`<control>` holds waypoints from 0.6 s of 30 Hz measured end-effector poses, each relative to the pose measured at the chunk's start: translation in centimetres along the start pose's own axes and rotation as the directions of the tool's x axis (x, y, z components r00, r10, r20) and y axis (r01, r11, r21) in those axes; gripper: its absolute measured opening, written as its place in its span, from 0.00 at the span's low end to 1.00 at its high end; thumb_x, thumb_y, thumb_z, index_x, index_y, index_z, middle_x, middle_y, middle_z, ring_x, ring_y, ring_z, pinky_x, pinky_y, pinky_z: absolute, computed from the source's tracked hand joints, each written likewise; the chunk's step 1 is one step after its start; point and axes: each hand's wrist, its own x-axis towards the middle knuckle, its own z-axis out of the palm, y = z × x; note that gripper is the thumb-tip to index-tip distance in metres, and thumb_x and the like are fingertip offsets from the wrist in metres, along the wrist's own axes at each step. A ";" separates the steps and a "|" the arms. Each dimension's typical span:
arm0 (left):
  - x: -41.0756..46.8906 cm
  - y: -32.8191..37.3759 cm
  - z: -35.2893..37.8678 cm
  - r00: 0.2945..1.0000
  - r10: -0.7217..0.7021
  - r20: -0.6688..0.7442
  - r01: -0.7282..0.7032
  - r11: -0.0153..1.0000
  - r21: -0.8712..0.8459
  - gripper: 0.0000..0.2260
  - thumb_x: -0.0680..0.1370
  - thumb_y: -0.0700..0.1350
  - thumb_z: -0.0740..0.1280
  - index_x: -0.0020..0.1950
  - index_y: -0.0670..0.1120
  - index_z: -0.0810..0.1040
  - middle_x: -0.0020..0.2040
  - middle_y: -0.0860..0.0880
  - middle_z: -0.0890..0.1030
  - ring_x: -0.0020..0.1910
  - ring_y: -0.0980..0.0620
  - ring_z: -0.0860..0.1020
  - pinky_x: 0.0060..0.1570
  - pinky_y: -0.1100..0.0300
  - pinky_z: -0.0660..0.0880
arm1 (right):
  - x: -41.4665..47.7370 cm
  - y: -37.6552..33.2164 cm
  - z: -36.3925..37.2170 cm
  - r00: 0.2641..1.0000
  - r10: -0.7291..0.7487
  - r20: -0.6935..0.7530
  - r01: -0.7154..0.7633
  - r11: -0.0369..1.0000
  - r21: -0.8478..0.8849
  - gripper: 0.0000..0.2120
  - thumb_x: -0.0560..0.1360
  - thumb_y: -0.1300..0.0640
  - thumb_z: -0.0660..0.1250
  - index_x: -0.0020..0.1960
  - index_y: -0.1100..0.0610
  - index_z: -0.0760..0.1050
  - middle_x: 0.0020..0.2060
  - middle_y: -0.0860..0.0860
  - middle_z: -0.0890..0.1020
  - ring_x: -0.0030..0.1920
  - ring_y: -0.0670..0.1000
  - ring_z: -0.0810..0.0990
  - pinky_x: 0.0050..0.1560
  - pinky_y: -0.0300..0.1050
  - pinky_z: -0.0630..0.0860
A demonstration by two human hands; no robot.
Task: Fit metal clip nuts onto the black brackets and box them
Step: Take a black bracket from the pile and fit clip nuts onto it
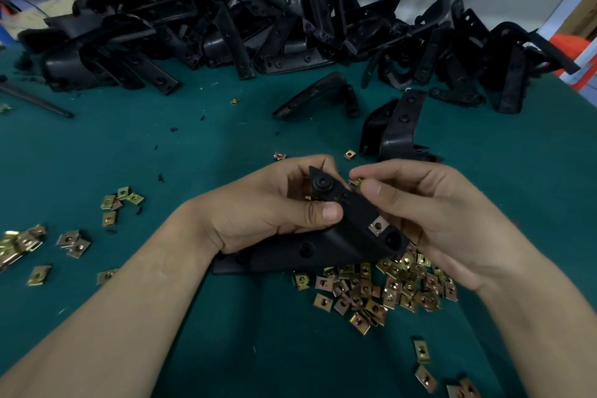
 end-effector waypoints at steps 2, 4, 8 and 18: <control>0.0 0.0 0.1 1.000 -0.003 0.001 0.003 1.000 -0.004 0.07 0.76 0.34 0.68 0.46 0.45 0.75 0.44 0.48 0.79 0.44 0.54 0.79 0.50 0.64 0.78 | 0.0 0.0 0.1 1.000 -0.014 -0.006 0.013 0.999 -0.033 0.11 0.65 0.50 0.74 0.44 0.53 0.87 0.40 0.53 0.86 0.39 0.49 0.83 0.41 0.39 0.82; 0.0 -0.1 0.2 1.000 -0.015 -0.004 0.014 1.000 -0.003 0.08 0.77 0.32 0.67 0.46 0.44 0.74 0.43 0.49 0.79 0.44 0.56 0.79 0.49 0.65 0.78 | 0.0 0.0 0.1 0.999 -0.033 0.002 0.033 0.994 -0.102 0.10 0.65 0.48 0.73 0.42 0.52 0.86 0.37 0.53 0.85 0.38 0.49 0.81 0.41 0.40 0.81; 0.0 -0.1 0.3 0.999 -0.047 -0.023 0.048 0.999 0.017 0.10 0.77 0.33 0.68 0.42 0.46 0.72 0.40 0.50 0.76 0.42 0.55 0.77 0.49 0.63 0.77 | 0.1 0.0 0.3 0.999 -0.032 0.022 0.035 0.985 -0.167 0.12 0.64 0.45 0.74 0.40 0.52 0.86 0.37 0.54 0.84 0.38 0.53 0.80 0.43 0.46 0.78; 0.0 0.0 0.8 0.997 -0.077 0.001 0.076 0.987 0.145 0.13 0.75 0.33 0.69 0.39 0.48 0.69 0.35 0.54 0.71 0.35 0.57 0.68 0.34 0.64 0.62 | 0.1 0.0 -0.1 0.993 -0.011 0.114 0.029 0.986 -0.163 0.09 0.65 0.49 0.75 0.33 0.54 0.83 0.28 0.50 0.81 0.29 0.44 0.77 0.31 0.33 0.74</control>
